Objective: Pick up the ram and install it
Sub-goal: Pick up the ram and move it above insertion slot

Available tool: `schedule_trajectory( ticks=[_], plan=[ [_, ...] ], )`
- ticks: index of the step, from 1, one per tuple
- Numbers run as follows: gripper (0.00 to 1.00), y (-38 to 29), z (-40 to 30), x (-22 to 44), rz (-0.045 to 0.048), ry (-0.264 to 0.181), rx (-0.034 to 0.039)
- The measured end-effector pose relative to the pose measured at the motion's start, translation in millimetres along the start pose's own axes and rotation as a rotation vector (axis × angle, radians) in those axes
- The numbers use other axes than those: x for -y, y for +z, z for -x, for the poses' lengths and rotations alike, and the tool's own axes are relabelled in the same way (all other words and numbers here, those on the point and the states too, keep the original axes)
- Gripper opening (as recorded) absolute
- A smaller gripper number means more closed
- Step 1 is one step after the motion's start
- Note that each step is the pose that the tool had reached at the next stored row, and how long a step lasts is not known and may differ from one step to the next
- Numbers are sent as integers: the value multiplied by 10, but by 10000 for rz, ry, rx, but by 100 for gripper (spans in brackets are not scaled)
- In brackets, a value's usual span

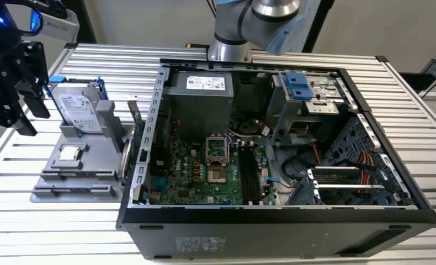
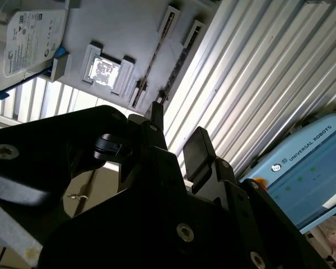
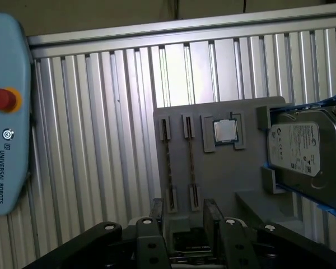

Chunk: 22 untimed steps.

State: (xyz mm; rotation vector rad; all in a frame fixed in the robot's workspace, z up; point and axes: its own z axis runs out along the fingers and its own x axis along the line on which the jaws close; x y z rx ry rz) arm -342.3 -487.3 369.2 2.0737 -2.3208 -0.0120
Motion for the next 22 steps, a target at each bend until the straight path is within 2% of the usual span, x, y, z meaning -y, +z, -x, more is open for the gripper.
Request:
schedule_trajectory(
  ticks=[13,15,22],
  plan=[
    [100,3,0,0,-2,-107,-2],
    [100,55,1,2,-4,-262,-6],
    [100,66,2,2,-6,-266,-4]
  ],
)
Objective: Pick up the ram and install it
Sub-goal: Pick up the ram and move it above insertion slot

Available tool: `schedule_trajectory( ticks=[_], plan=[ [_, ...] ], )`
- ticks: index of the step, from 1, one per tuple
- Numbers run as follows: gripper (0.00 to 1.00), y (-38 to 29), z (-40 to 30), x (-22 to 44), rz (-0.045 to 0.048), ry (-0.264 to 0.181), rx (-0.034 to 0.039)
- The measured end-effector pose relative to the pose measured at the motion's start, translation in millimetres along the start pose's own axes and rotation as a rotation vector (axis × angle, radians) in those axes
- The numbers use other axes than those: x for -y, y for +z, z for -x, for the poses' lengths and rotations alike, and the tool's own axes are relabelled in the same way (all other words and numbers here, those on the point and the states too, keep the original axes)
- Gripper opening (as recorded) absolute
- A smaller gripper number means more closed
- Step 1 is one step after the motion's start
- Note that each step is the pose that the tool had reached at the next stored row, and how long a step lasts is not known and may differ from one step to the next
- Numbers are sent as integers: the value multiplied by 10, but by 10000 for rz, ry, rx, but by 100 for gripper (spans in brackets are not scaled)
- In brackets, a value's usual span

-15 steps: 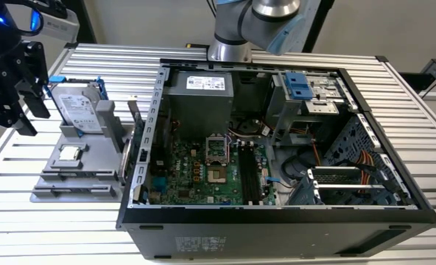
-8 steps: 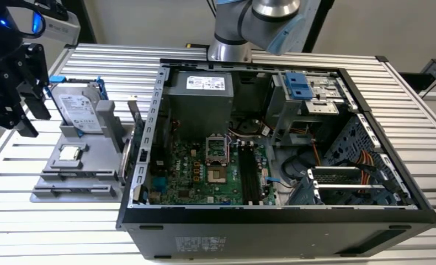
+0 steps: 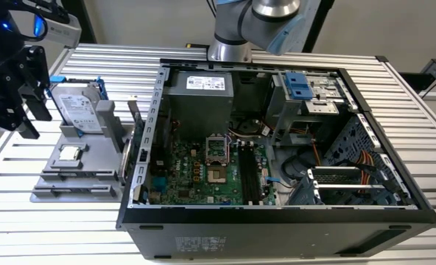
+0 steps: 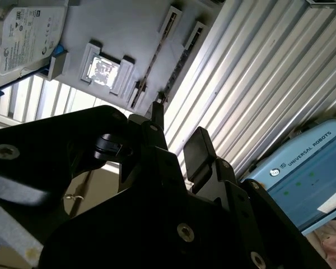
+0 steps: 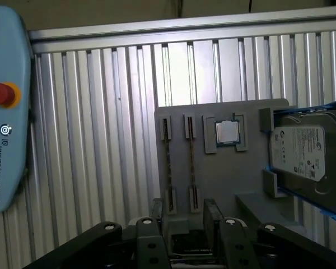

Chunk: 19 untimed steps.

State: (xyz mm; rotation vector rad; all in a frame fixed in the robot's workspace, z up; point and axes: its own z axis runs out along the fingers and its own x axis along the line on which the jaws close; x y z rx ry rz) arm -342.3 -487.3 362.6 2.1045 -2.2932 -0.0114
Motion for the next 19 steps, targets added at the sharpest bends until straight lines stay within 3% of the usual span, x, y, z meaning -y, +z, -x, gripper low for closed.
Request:
schedule_trajectory(
  ticks=[5,12,19],
  plan=[
    [100,17,0,0,3,-74,2],
    [100,24,-1,-1,-12,-933,-17],
    [100,37,0,-1,-14,-1026,-20]
  ],
)
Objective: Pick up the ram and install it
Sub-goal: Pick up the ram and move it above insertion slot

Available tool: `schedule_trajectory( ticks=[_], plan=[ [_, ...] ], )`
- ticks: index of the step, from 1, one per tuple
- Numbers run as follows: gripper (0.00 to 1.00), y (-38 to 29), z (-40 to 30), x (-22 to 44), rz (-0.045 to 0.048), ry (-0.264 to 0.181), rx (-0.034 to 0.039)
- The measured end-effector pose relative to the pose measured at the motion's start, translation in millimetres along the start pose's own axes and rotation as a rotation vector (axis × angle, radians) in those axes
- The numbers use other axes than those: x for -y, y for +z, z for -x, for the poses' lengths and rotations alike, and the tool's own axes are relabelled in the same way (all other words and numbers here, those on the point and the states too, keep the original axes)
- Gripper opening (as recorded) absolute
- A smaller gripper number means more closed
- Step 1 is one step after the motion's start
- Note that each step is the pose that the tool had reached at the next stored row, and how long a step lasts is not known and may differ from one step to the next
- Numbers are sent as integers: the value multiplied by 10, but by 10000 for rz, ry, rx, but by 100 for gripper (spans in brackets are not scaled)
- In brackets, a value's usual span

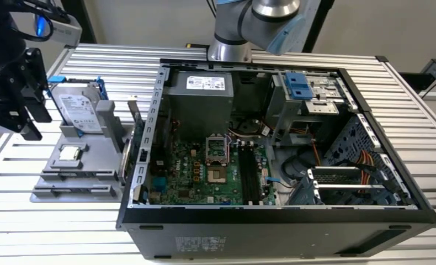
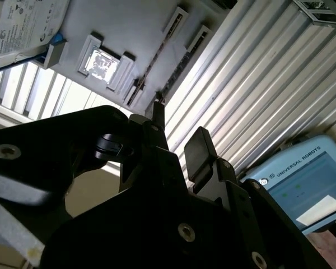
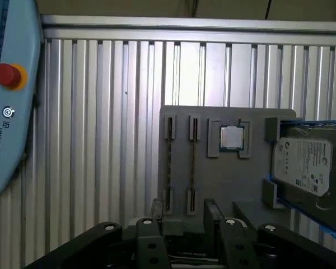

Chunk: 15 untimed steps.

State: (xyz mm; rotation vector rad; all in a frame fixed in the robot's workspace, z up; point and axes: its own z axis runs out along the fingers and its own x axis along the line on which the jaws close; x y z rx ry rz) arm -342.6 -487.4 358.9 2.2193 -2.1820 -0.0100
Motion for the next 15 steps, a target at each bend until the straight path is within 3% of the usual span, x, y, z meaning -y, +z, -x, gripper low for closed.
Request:
schedule_trajectory(
  ticks=[15],
  plan=[
    [100,30,0,1,0,-11,0]
  ],
)
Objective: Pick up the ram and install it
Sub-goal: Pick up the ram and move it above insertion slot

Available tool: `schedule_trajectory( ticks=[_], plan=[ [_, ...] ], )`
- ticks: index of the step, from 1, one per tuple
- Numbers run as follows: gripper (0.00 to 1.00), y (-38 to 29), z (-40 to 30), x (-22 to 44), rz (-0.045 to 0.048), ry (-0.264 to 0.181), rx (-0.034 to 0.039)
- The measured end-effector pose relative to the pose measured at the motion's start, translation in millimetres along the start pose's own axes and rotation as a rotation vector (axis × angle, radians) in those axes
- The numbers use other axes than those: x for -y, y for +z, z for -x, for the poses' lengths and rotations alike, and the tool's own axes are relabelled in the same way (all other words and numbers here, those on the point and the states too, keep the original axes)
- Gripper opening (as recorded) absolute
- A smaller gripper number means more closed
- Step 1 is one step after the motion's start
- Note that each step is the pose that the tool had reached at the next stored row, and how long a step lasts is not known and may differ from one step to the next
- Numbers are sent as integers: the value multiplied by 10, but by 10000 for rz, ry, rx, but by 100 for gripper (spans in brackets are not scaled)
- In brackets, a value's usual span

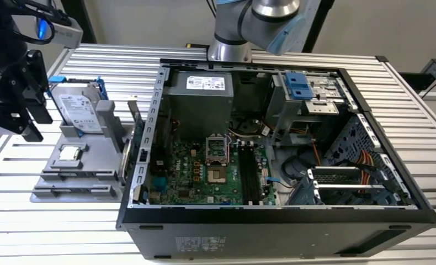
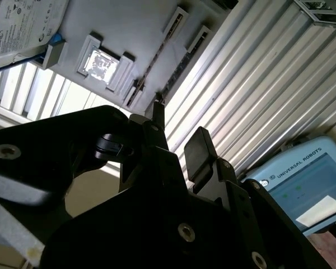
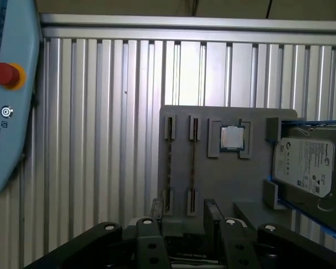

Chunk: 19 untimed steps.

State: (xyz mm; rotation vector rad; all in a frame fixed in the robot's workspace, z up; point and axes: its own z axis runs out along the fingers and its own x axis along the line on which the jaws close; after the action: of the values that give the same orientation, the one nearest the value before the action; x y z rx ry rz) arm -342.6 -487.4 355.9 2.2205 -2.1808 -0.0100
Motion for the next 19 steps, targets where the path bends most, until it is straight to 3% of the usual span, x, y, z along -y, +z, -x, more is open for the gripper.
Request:
schedule_trajectory(
  ticks=[19],
  plan=[
    [100,48,1,1,-2,-11,2]
  ],
)
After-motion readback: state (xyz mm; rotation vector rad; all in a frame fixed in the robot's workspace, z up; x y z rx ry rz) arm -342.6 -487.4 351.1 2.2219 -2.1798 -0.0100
